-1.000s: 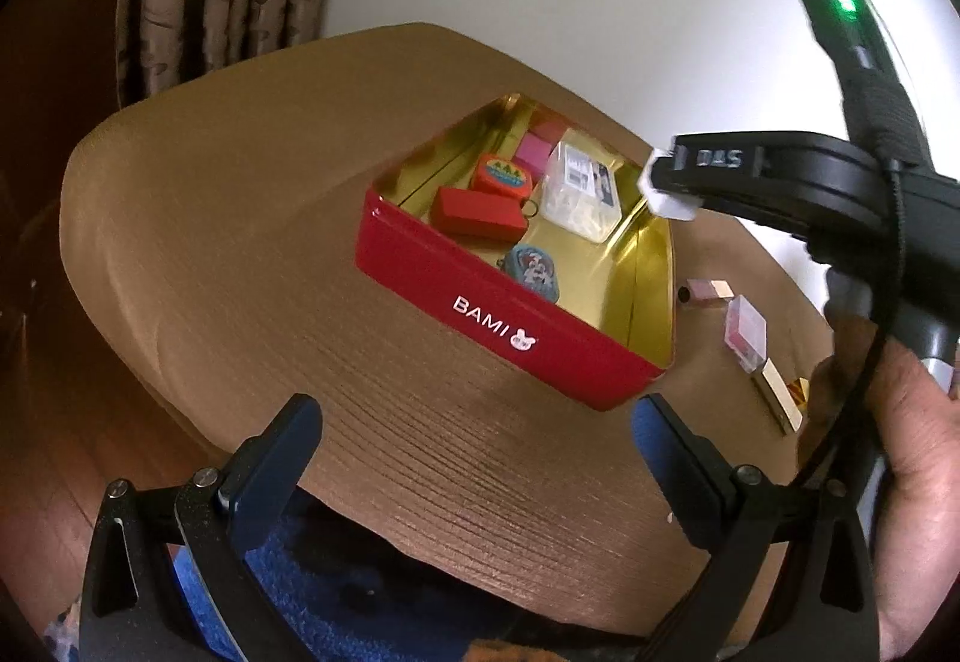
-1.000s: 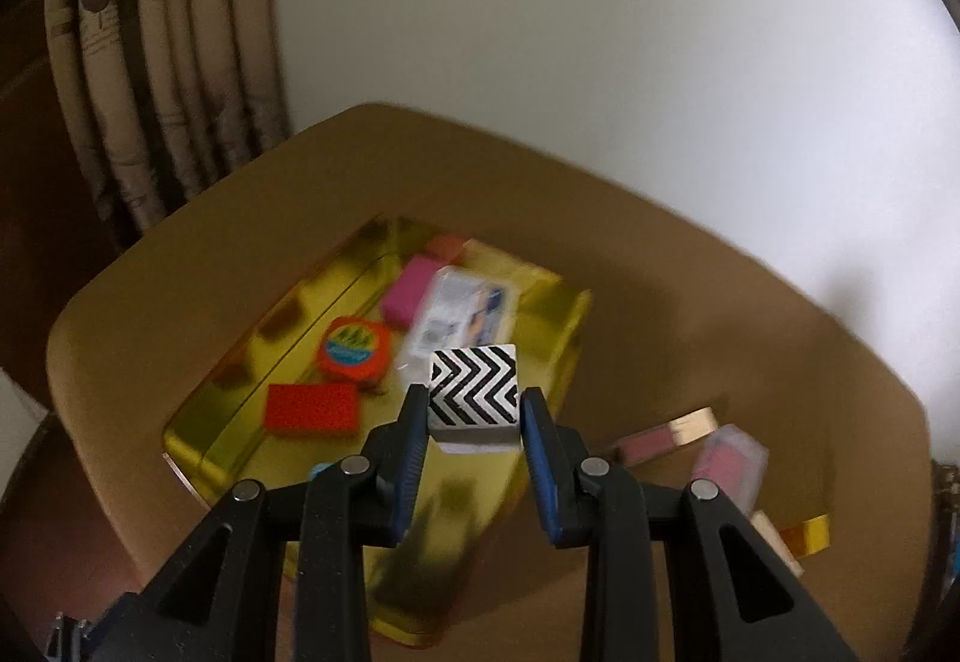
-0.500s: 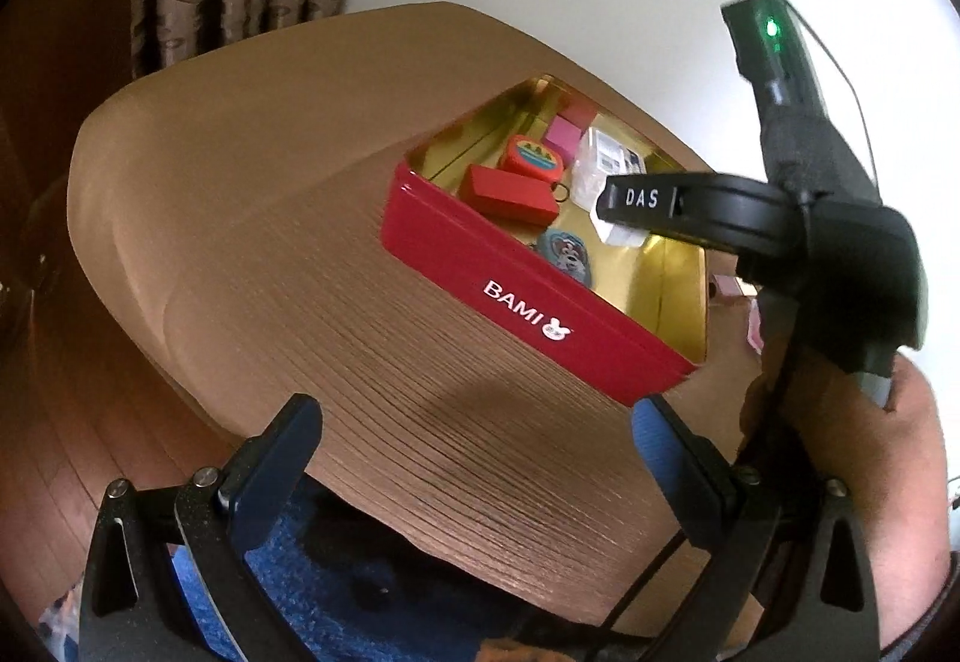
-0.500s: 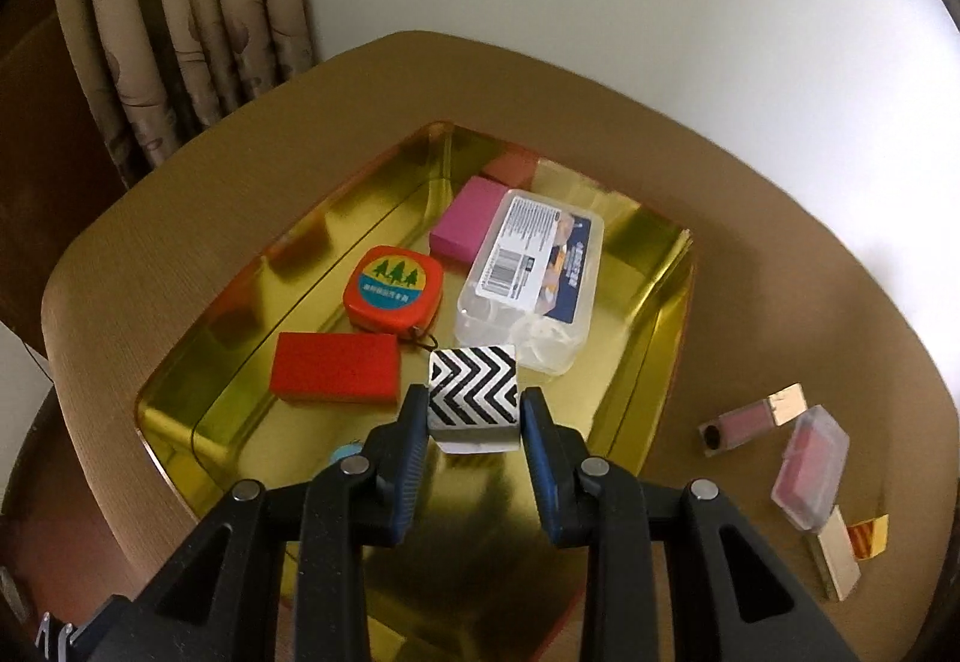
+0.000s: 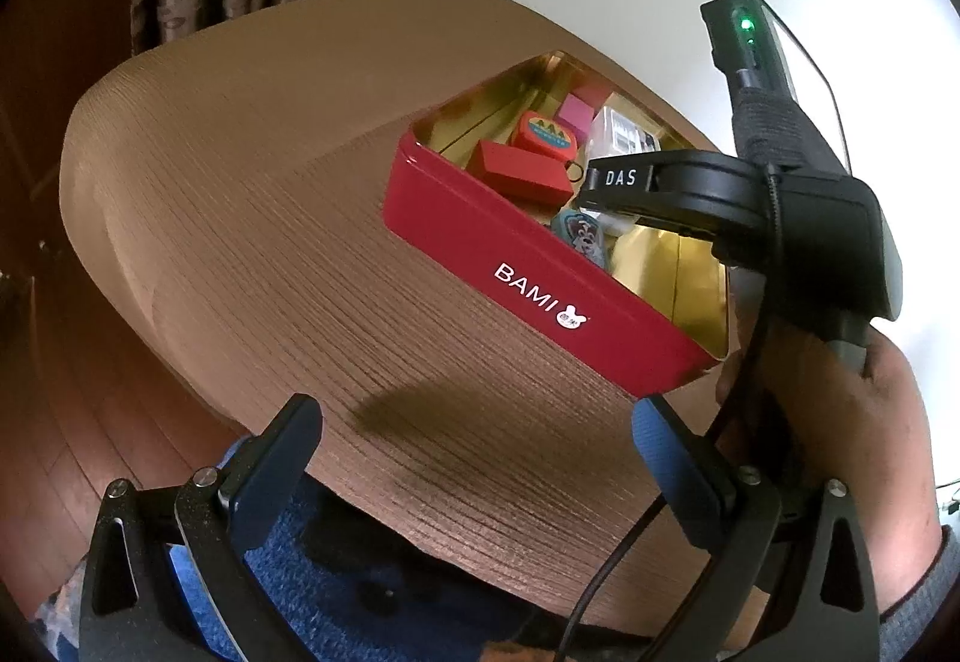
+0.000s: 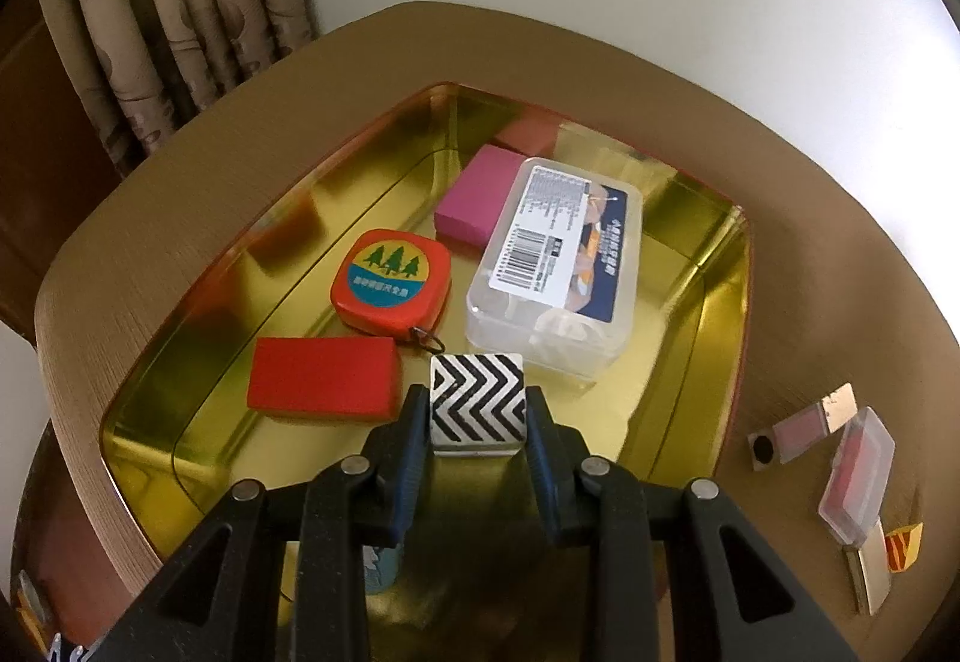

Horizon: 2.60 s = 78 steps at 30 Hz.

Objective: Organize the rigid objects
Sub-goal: 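Open the right tool to drop the chevron cube into the tray, then reach the left tool to the clear case with red packet and grasp it, then carry the clear red-packet case with the left tool over the tray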

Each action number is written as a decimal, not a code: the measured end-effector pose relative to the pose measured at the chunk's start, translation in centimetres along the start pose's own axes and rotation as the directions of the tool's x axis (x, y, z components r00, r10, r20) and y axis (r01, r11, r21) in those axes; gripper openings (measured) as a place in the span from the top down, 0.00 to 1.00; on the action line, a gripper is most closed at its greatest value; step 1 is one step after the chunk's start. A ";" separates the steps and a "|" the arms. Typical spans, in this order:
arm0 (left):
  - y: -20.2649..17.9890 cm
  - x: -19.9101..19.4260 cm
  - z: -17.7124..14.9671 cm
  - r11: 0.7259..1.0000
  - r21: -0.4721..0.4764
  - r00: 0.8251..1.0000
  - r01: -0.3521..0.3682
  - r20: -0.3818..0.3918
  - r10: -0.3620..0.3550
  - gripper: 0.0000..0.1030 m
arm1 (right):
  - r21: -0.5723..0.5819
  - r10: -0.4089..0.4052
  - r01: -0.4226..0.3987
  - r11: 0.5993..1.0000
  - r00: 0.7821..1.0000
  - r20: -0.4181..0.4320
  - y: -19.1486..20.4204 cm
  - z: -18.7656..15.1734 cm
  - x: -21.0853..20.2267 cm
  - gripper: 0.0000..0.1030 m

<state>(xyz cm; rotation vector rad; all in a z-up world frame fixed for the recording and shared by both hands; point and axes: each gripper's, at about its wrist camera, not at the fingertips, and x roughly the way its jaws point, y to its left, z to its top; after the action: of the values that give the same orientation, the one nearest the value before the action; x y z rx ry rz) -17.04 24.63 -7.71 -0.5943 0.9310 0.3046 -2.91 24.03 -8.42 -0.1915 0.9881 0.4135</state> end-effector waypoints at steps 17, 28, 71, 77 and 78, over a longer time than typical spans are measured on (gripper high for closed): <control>-7.3 -3.1 -2.4 0.914 0.358 0.969 0.193 0.078 -0.235 0.01 | 0.486 -0.248 0.121 0.865 0.947 0.204 -23.3 -17.9 -14.1 0.38; -19.5 -1.1 -2.1 0.771 0.601 0.936 0.212 0.102 -0.337 0.01 | 0.531 -0.488 0.127 0.838 0.607 0.626 -25.7 -24.5 -26.9 0.00; -30.5 4.6 3.6 0.723 0.689 0.993 0.041 0.052 -0.106 0.53 | 0.412 -0.218 0.072 0.908 0.922 0.319 -24.9 -22.5 -20.9 0.00; -28.8 1.6 5.4 0.734 0.678 0.987 -0.039 0.139 -0.076 0.53 | 0.479 -0.176 0.020 0.878 0.943 0.282 -25.9 -23.3 -20.9 0.00; -28.4 1.3 5.7 0.740 0.670 0.986 -0.055 0.153 -0.065 0.53 | 0.484 -0.172 0.018 0.875 0.945 0.277 -25.9 -23.4 -20.9 0.00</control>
<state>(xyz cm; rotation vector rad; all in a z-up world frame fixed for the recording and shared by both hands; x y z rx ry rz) 1.37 5.32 3.60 0.1081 0.8028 -0.0074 -19.97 -12.68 -4.23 0.2677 0.7346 0.0911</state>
